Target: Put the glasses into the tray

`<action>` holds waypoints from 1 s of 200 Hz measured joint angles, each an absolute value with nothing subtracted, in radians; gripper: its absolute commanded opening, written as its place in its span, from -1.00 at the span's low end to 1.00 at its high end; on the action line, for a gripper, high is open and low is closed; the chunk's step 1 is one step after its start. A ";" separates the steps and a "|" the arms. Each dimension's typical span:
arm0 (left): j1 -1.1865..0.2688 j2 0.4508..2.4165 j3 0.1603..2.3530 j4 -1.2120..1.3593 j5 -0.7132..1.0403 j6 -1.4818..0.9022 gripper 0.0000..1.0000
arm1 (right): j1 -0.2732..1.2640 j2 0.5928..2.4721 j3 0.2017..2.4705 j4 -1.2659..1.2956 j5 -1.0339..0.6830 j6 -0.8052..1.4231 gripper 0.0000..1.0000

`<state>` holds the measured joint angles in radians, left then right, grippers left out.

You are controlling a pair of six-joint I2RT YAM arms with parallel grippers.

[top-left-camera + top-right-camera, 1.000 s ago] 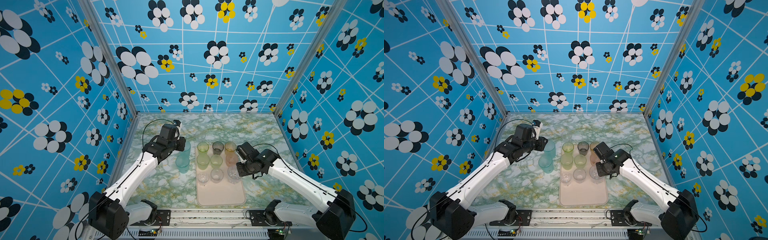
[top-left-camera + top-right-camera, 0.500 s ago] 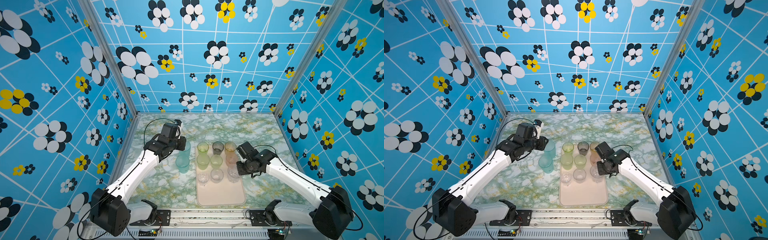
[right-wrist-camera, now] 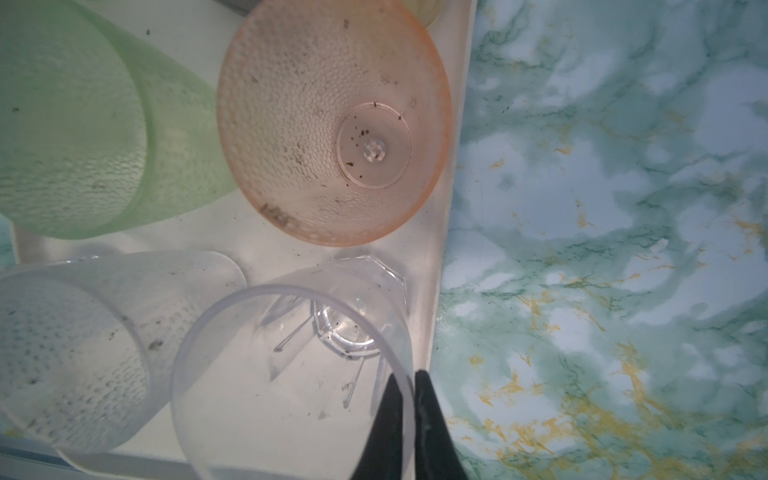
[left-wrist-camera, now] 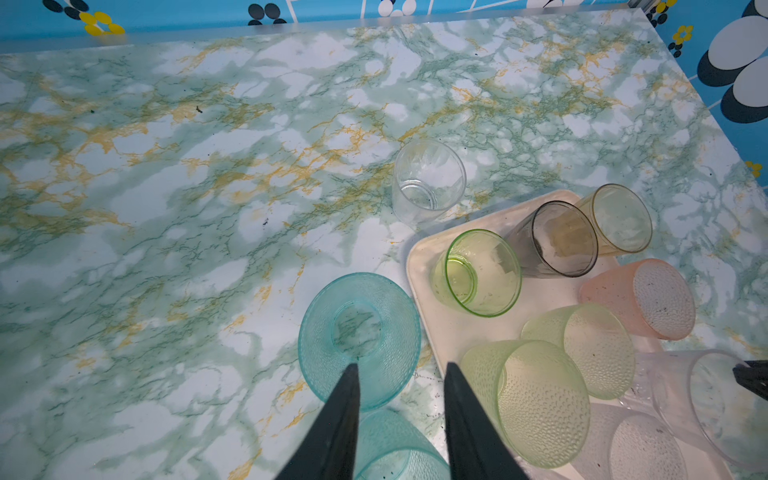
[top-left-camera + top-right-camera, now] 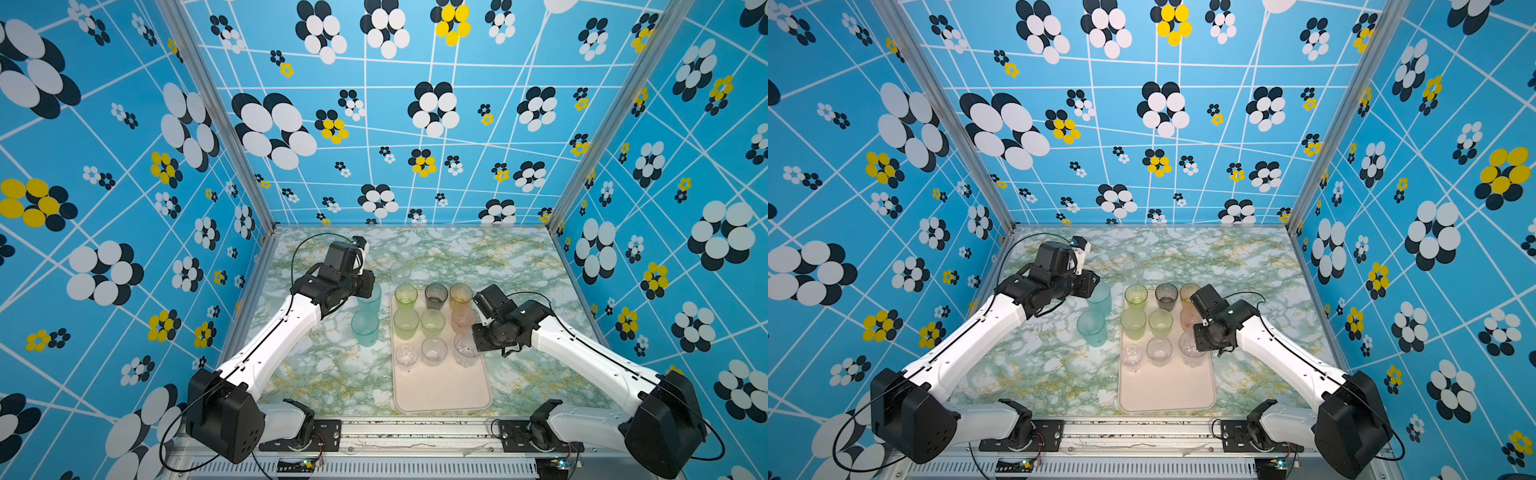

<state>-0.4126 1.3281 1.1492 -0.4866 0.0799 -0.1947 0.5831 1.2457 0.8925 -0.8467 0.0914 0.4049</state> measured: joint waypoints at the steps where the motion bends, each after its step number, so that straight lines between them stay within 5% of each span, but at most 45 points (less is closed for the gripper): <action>1: -0.413 1.328 1.150 -0.487 0.080 -0.194 -0.28 | 0.583 1.246 0.892 -0.847 0.092 0.404 -0.68; 73: -0.413 1.394 1.208 -0.509 0.099 -0.180 -0.33 | 0.568 1.230 0.892 -0.834 0.091 0.405 -0.40; 200: -0.415 1.840 1.613 -0.693 0.130 -0.055 -0.35 | 0.507 1.151 1.063 -0.865 0.122 0.366 -0.31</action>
